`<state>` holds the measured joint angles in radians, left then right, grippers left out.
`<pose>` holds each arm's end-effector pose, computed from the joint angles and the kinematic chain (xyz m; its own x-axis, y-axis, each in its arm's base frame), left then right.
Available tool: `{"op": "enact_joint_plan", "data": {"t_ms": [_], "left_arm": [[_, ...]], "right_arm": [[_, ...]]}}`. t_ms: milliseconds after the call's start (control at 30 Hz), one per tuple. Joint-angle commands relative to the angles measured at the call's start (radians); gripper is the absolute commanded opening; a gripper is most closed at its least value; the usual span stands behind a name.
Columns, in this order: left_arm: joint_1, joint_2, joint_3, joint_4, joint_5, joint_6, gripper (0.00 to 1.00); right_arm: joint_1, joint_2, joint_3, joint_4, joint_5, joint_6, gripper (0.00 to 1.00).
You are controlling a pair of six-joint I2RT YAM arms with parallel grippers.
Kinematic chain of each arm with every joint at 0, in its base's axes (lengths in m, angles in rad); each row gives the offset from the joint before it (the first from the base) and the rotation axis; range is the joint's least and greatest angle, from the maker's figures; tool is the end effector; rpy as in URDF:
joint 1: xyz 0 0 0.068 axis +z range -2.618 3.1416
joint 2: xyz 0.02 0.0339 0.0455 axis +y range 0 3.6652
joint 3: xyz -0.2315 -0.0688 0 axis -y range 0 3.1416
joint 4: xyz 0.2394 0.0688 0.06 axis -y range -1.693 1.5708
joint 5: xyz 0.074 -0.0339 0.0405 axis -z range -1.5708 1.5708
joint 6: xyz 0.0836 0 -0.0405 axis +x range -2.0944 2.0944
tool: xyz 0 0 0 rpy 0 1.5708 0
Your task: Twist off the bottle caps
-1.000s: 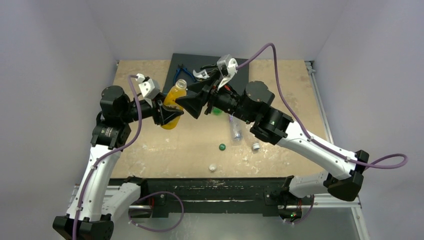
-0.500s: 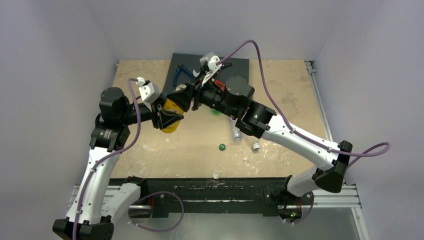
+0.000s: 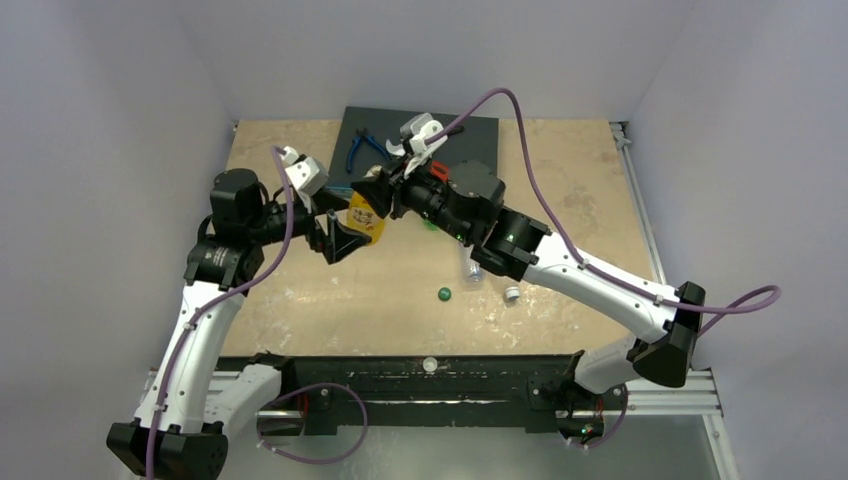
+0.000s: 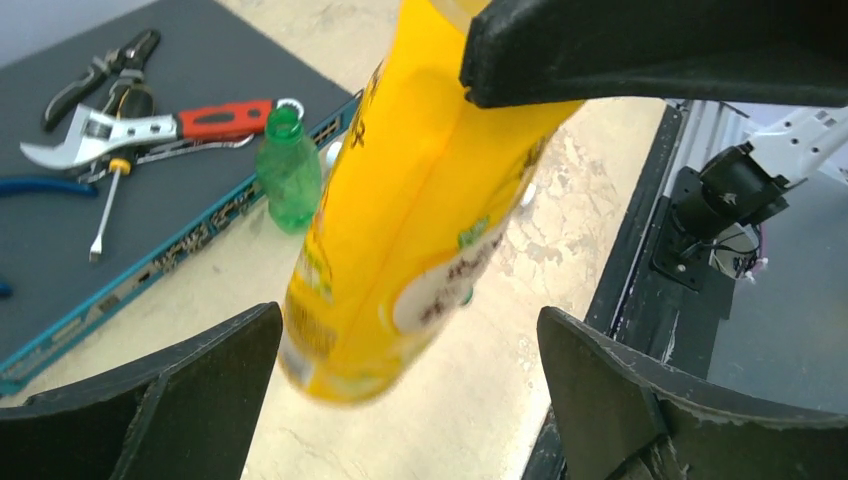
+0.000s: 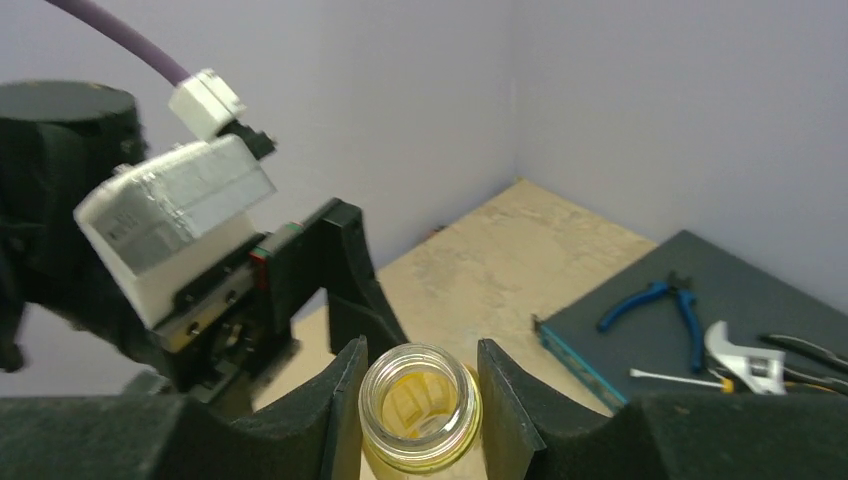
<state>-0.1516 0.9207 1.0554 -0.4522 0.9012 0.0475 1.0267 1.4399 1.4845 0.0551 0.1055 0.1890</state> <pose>0.2161 -0.0993 0.3501 -0.2689 0.0709 -0.9606 0.8438 0.4983 -0.1994 0.2056 0.3228 0.4293 -0.0991 0.1972 -0.9753 -0.7921 0.5777 0.1972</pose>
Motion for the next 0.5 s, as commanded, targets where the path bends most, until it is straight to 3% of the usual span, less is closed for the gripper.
{"op": "enact_joint_plan", "data": {"t_ms": [0, 200, 467], "left_arm": [[0.0, 0.016, 0.045, -0.1, -0.14, 0.019, 1.0], [0.001, 0.015, 0.05, -0.126, -0.343, 0.034, 1.0], [0.001, 0.042, 0.053, -0.104, -0.425, -0.01, 1.0]], "right_arm": [[-0.012, -0.009, -0.044, 0.045, 0.162, -0.181, 0.19], [-0.072, 0.051, -0.105, 0.144, 0.163, -0.223, 0.18], [-0.1, 0.209, -0.17, 0.327, 0.204, -0.195, 0.17]]}}
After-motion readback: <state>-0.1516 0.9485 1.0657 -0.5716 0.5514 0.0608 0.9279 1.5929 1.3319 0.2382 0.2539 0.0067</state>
